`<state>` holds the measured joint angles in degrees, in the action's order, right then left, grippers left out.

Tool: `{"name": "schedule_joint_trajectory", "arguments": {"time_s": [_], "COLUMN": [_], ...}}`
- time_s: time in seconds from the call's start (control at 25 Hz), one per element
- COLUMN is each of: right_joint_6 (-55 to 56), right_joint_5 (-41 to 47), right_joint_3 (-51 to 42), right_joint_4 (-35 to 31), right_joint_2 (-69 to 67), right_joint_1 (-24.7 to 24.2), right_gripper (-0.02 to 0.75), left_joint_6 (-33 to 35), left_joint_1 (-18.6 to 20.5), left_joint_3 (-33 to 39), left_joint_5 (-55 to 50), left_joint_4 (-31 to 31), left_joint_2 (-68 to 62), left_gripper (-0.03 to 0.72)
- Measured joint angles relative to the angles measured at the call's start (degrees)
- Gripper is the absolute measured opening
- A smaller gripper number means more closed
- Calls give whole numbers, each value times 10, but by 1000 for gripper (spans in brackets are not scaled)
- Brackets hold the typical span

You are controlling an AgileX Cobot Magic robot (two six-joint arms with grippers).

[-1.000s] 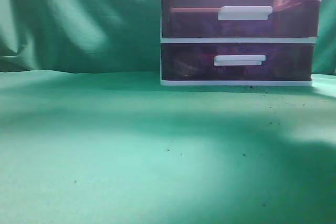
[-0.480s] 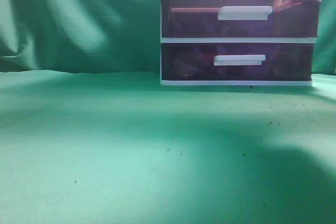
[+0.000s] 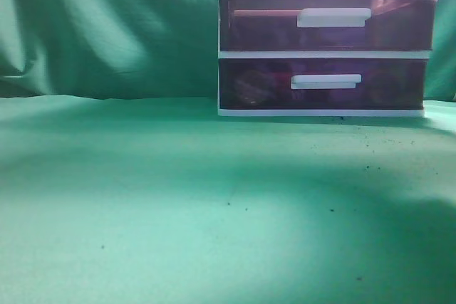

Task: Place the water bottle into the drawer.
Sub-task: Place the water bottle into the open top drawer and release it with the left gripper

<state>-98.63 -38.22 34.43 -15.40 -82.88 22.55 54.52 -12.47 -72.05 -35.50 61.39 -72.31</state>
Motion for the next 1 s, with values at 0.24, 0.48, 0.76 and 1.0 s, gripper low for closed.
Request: {"name": "schedule_joint_trajectory", "arguments": {"time_s": [0.24, 0.48, 0.76, 1.0], "right_joint_6": [-4, -6, -7, -7], "right_joint_5": [-2, -2, 5, 7], "right_joint_3": [-2, -2, -2, -2], "right_joint_4": [-2, -5, -6, -8], "right_joint_2": [3, 3, 4, 4], "right_joint_1": [0, 0, 0, 1], "right_gripper": [90, 90, 90, 90], "left_joint_6": [15, 67, 103, 105], "left_joint_1": [-62, -135, -141, -143], "left_joint_3": [-81, -175, -264, -285], "left_joint_5": [2, 58, 101, 103], "left_joint_4": [1, -3, -18, -34], "left_joint_2": [-58, -142, -248, -323], "left_gripper": [288, 288, 288, 288]}}
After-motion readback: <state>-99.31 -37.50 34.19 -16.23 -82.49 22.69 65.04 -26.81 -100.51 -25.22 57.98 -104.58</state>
